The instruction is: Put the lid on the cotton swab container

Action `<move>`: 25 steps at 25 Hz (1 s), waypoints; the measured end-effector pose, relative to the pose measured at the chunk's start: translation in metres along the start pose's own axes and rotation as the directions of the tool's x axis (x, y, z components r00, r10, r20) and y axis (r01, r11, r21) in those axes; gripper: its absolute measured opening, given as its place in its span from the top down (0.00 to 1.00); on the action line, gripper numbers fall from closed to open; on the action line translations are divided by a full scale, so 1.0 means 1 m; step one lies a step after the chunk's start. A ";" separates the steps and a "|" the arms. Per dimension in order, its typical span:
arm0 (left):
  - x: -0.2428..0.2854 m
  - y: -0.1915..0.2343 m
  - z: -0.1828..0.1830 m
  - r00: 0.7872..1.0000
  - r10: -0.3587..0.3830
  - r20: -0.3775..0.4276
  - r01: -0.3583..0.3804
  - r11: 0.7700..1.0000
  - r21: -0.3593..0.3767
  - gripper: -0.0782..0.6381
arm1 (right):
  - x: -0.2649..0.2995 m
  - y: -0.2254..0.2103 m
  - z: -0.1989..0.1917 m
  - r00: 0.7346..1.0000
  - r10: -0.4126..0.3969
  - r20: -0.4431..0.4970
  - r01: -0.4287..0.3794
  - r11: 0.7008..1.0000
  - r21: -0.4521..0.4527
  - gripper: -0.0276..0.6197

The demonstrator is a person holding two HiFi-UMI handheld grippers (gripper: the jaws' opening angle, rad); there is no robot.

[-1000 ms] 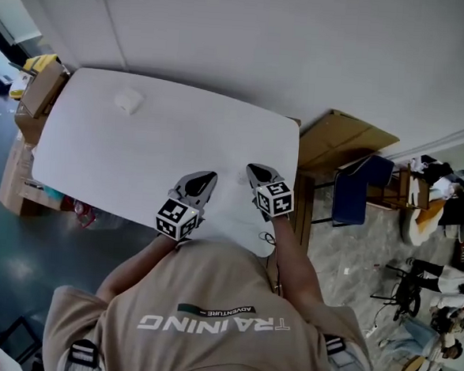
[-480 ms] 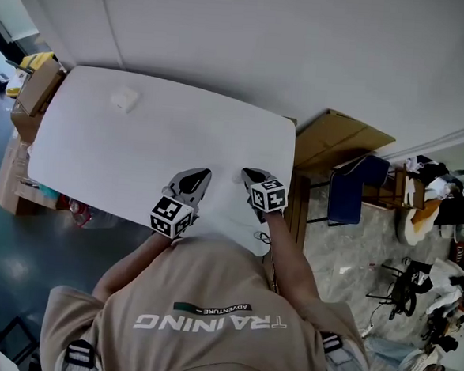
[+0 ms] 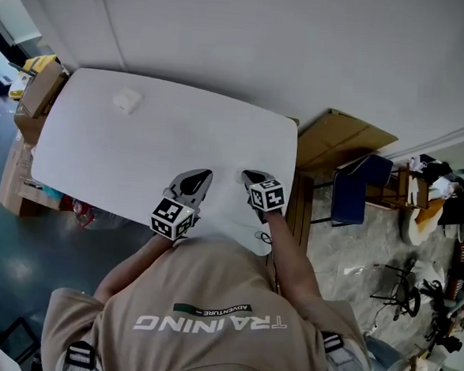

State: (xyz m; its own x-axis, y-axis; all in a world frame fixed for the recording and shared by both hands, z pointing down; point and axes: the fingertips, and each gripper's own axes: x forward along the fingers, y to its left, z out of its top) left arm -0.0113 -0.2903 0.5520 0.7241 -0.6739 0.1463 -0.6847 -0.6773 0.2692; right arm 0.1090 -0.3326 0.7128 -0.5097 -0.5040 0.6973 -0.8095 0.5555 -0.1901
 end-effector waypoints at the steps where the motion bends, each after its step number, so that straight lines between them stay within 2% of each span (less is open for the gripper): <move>1: -0.001 0.000 -0.001 1.000 0.001 -0.002 -0.001 1.000 0.000 0.87 | 0.001 0.000 -0.001 1.000 0.003 -0.005 -0.003 1.000 0.004 0.93; 4: -0.004 -0.001 -0.002 1.000 0.002 -0.003 -0.002 1.000 0.002 0.87 | 0.002 0.002 -0.005 1.000 0.000 -0.024 0.000 1.000 -0.006 0.93; 9: -0.007 -0.002 0.002 1.000 0.005 -0.002 -0.005 1.000 0.013 0.87 | 0.003 0.002 -0.005 0.998 -0.060 -0.025 0.058 0.994 -0.097 0.93; 11: -0.008 -0.004 0.001 1.000 0.005 -0.003 -0.004 1.000 0.014 0.87 | 0.003 0.002 -0.006 0.997 -0.073 -0.035 0.069 0.992 -0.103 0.93; 13: -0.009 -0.005 0.002 1.000 0.001 -0.003 -0.001 1.000 0.017 0.87 | 0.004 0.002 -0.006 0.995 -0.077 -0.066 0.070 0.992 -0.107 0.93; 17: -0.012 -0.005 0.003 1.000 -0.003 -0.003 0.003 1.000 0.024 0.87 | 0.008 0.006 -0.004 0.981 -0.104 -0.164 0.073 0.980 -0.185 0.93; 19: -0.013 -0.006 0.004 1.000 -0.001 0.001 0.001 1.000 0.025 0.87 | 0.006 0.005 -0.004 0.977 -0.114 -0.182 0.084 0.982 -0.168 0.93; 23: -0.019 -0.006 0.006 1.000 0.003 0.007 -0.003 0.999 0.032 0.87 | 0.002 0.002 -0.003 0.987 -0.094 -0.128 0.087 0.995 -0.057 0.93; 25: -0.020 -0.004 0.008 1.000 0.001 0.008 -0.002 0.999 0.036 0.87 | 0.003 0.002 -0.002 0.988 -0.099 -0.117 0.095 0.995 -0.041 0.93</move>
State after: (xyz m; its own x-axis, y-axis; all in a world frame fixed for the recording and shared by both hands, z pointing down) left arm -0.0234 -0.2766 0.5402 0.7225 -0.6773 0.1392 -0.6885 -0.6863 0.2344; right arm 0.1068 -0.3316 0.7160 -0.3894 -0.4761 0.7885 -0.8418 0.5315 -0.0948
